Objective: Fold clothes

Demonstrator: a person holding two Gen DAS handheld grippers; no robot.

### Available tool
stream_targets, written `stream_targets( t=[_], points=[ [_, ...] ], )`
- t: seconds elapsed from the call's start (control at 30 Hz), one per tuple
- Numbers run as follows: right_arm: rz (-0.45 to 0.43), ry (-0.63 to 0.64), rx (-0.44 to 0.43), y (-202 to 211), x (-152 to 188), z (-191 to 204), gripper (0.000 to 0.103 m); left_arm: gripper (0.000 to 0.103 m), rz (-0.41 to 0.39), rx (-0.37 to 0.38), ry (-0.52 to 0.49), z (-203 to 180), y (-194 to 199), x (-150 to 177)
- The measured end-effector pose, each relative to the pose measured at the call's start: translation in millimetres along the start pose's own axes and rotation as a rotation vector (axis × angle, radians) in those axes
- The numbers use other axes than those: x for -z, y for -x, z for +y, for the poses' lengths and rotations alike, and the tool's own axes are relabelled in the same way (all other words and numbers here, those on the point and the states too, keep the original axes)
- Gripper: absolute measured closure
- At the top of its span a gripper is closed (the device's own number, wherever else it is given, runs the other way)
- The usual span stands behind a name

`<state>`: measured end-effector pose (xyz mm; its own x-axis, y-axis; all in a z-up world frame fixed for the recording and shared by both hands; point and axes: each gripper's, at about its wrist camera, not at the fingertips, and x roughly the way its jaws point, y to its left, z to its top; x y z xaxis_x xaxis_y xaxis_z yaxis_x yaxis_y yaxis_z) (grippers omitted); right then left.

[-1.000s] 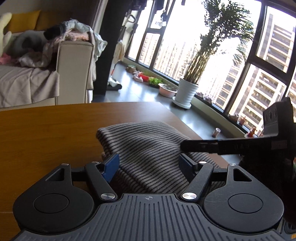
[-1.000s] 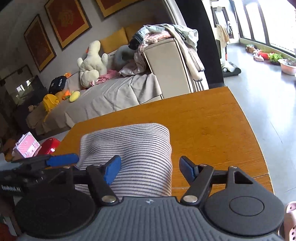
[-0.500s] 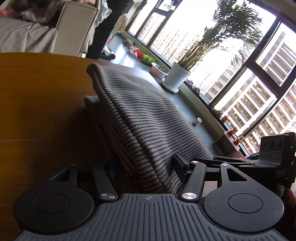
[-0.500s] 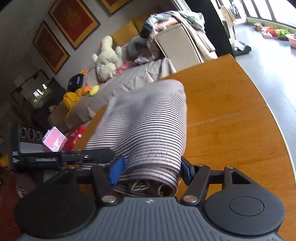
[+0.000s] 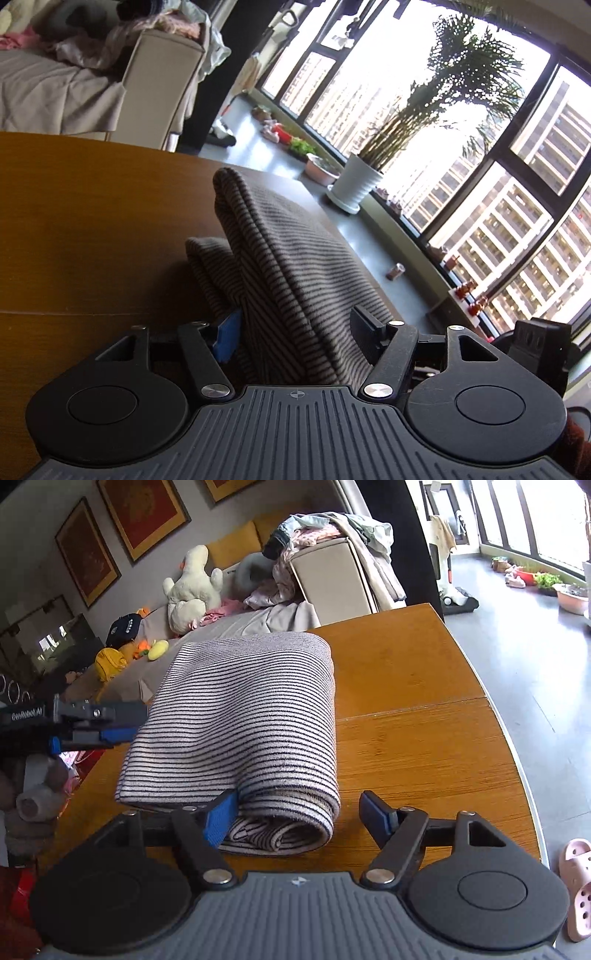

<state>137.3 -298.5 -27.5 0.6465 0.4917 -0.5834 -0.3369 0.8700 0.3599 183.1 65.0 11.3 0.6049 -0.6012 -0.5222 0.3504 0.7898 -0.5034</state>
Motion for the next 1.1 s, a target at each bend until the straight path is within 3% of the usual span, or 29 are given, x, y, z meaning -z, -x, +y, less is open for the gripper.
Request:
stream_targets(
  t=[0.13, 0.23, 0.37, 0.47, 0.63, 0.73, 0.8, 0.9, 1.0, 1.1],
  points=[
    [-0.034, 0.009, 0.014, 6.7, -6.7, -0.8, 0.028, 0.052, 0.014, 0.008, -0.023, -11.5, -10.5, 4.2],
    [-0.051, 0.007, 0.046, 9.8, -14.5, -1.3, 0.028, 0.052, -0.007, 0.05, -0.064, -22.6, -12.3, 13.7],
    [-0.087, 0.063, 0.076, 15.7, -22.2, 7.9, 0.028, 0.047, 0.038, -0.016, -0.049, -11.6, -18.4, 16.7],
    [-0.125, 0.127, 0.085, 20.3, -23.4, 19.7, 0.028, 0.047, 0.002, -0.011, -0.037, -4.1, -4.3, 12.0],
    [-0.139, 0.221, 0.04, 13.0, -24.3, 44.3, 0.029, 0.048, -0.197, 0.003, -0.047, -6.6, 29.3, -24.3],
    [-0.148, 0.273, 0.022, 7.0, -22.7, 62.0, 0.029, 0.048, -0.228, 0.045, -0.075, -17.1, 14.7, -46.7],
    [-0.157, 0.301, 0.004, 5.1, -22.2, 74.0, 0.029, 0.048, -0.18, 0.044, -0.094, -18.1, -9.1, -53.3],
    [-0.191, 0.348, -0.025, 11.1, -22.7, 89.7, 0.033, 0.048, -0.036, -0.01, -0.064, -1.7, -52.9, -50.6],
    [-0.216, 0.377, -0.053, 13.5, -26.6, 100.7, 0.033, 0.049, -0.015, -0.008, -0.033, 17.6, -66.4, -40.8],
    [-0.089, 0.366, -0.047, -14.8, -23.5, 98.5, 0.033, 0.048, -0.01, -0.001, -0.009, 20.4, -64.2, -41.5]
  ],
)
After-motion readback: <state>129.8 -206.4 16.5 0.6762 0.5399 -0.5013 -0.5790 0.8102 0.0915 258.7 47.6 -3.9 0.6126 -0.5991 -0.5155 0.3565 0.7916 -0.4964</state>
